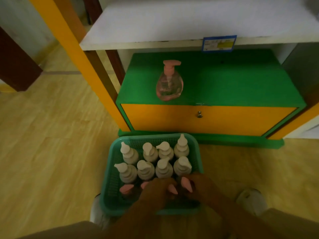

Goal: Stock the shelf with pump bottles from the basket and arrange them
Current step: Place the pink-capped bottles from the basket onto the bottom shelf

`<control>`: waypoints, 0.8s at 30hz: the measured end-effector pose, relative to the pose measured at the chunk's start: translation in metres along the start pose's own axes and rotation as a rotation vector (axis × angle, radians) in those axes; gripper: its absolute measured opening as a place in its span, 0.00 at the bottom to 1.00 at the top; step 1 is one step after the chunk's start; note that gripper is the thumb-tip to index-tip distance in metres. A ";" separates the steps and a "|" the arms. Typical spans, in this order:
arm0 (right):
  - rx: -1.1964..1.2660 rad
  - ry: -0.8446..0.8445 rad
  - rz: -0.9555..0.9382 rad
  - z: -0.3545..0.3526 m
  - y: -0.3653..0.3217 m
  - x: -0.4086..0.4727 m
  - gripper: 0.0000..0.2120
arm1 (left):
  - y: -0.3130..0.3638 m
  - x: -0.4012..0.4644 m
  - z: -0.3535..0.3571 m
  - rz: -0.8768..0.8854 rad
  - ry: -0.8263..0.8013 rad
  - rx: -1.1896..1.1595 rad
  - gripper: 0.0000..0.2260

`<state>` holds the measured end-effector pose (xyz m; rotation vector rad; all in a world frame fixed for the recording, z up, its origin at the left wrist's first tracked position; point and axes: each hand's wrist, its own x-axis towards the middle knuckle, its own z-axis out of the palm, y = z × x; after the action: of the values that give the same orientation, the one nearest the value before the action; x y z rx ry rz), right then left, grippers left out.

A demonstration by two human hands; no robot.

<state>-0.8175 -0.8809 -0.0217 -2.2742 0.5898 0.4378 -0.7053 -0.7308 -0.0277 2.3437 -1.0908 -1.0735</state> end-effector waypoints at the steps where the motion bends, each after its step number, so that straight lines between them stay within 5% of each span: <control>1: 0.002 -0.014 -0.017 -0.009 -0.005 -0.004 0.20 | 0.002 -0.003 -0.008 0.014 0.013 -0.072 0.13; 5: -0.018 -0.060 -0.022 -0.051 -0.025 -0.022 0.18 | 0.019 -0.014 -0.046 0.100 0.096 -0.307 0.07; 14: 0.162 0.168 -0.186 -0.153 -0.059 -0.052 0.12 | 0.081 -0.027 -0.139 0.312 0.275 -0.821 0.08; 24: 0.258 0.592 -0.288 -0.253 -0.088 -0.048 0.31 | 0.142 -0.021 -0.214 0.408 0.554 -0.732 0.12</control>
<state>-0.7768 -0.9962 0.2212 -2.1761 0.5497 -0.4464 -0.6244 -0.8085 0.2047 1.5869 -0.7371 -0.4918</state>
